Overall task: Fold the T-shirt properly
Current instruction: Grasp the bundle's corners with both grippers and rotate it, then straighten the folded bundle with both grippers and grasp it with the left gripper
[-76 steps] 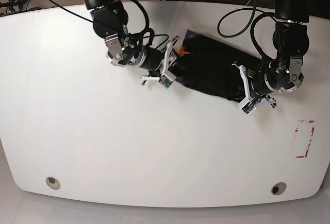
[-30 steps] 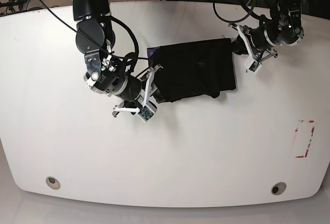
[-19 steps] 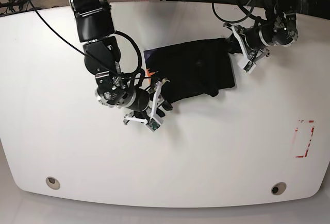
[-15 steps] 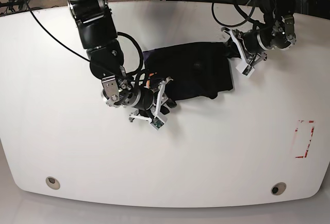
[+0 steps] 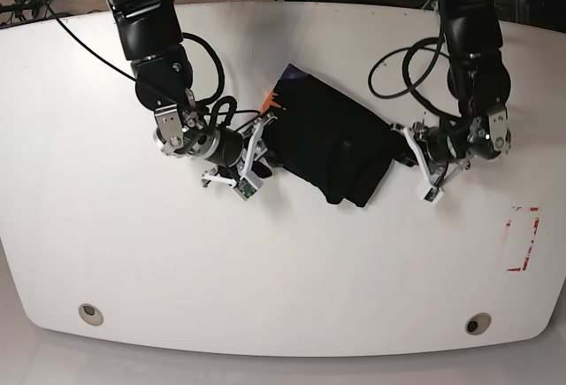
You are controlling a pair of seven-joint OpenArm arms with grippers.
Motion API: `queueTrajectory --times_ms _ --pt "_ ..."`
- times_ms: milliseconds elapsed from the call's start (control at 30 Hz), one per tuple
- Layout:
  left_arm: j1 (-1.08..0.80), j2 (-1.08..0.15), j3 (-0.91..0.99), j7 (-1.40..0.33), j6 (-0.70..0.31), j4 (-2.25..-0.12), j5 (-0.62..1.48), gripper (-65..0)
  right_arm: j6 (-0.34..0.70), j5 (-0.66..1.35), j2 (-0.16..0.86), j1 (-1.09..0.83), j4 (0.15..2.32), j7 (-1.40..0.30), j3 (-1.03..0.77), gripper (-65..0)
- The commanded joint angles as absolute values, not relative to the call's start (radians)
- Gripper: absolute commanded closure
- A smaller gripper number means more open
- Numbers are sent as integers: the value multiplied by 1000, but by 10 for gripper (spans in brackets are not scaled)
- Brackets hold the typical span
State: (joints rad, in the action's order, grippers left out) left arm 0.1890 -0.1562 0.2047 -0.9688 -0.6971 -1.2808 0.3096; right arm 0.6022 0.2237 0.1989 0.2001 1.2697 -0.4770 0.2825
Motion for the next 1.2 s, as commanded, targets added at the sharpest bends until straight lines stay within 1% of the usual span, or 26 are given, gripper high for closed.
queueTrajectory --times_ms 0,133,333,433,600,733,867,1067,1167 --pt "277 -157 206 -957 -698 -1236 326 -63 610 197 208 165 1325 -515 285 -178" --pt "346 -128 206 -929 -698 -1188 323 -63 605 197 197 105 1394 -526 286 -178" --pt "360 -110 199 -923 -698 -1191 326 -63 604 197 128 81 1412 -588 286 -176" --pt "343 -114 206 -957 -698 -1279 328 -63 604 197 120 81 1431 -588 282 -174" --pt "211 -156 202 -1043 -698 -1518 329 -63 604 197 151 101 1440 -588 259 -174" --pt "38 -166 205 -1049 -698 -1736 329 -63 604 197 154 116 1440 -588 206 -178" --pt "-124 -189 200 -1049 -698 -1893 329 -63 605 196 156 165 1400 -590 154 -179" --pt "-283 -188 200 -1047 -698 -1949 329 -63 605 202 179 205 1368 -590 148 -176" --pt "-311 -170 196 -1047 -698 -1948 329 -63 605 197 182 216 1368 -590 148 -178"
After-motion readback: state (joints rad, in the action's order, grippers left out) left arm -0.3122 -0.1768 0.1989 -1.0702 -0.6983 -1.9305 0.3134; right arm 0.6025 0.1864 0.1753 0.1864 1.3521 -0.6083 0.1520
